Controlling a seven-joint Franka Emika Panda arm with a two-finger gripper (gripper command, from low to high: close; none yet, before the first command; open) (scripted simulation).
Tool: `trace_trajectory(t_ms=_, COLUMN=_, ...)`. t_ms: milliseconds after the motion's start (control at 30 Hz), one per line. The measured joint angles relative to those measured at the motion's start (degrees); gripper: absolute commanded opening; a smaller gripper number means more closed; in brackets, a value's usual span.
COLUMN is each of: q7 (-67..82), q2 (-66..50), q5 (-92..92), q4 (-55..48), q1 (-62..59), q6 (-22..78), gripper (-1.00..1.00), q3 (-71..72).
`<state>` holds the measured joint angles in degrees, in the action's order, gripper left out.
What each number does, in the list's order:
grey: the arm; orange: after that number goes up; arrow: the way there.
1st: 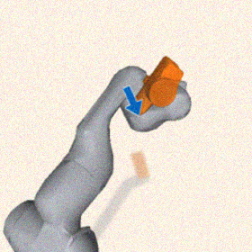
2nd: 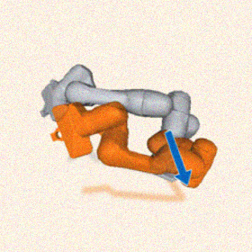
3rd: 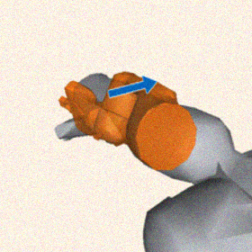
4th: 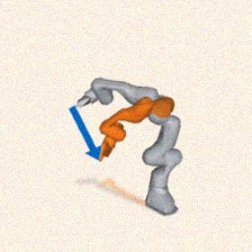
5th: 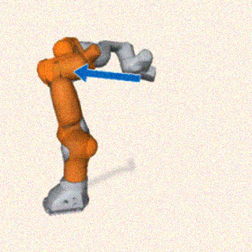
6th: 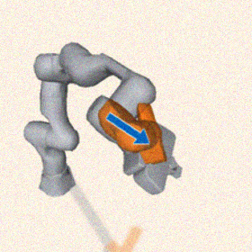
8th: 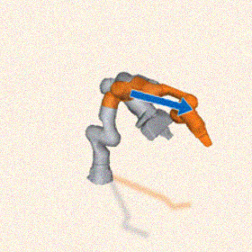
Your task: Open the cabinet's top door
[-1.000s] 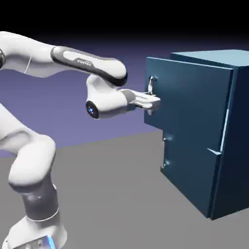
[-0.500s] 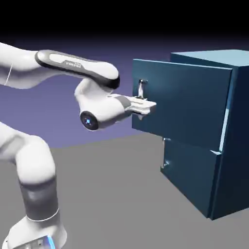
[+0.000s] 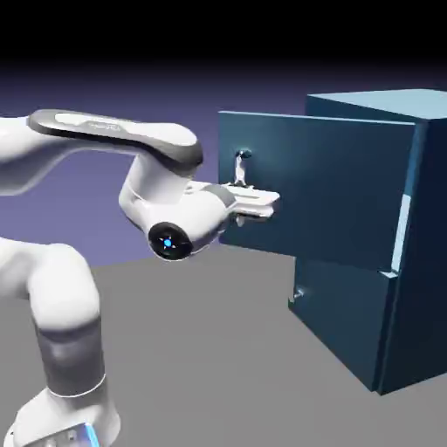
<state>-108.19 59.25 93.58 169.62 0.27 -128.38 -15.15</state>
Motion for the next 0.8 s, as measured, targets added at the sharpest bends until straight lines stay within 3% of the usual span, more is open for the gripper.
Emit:
trace_trajectory(t_ms=333, q7=-3.9, q2=-4.4, q5=-24.59, q4=-5.23, q1=-3.86, q6=20.09, gripper=-1.0, q3=-17.8)
trace_trajectory(t_ms=500, q7=-1.2, q2=-10.77, q5=-23.21, q4=-7.49, q1=-13.13, q6=30.84, gripper=-1.0, q3=-13.3)
trace_trajectory(t_ms=800, q7=3.88, q2=-27.78, q5=-37.57, q4=-24.29, q1=-5.78, q6=52.98, gripper=-1.0, q3=-30.61)
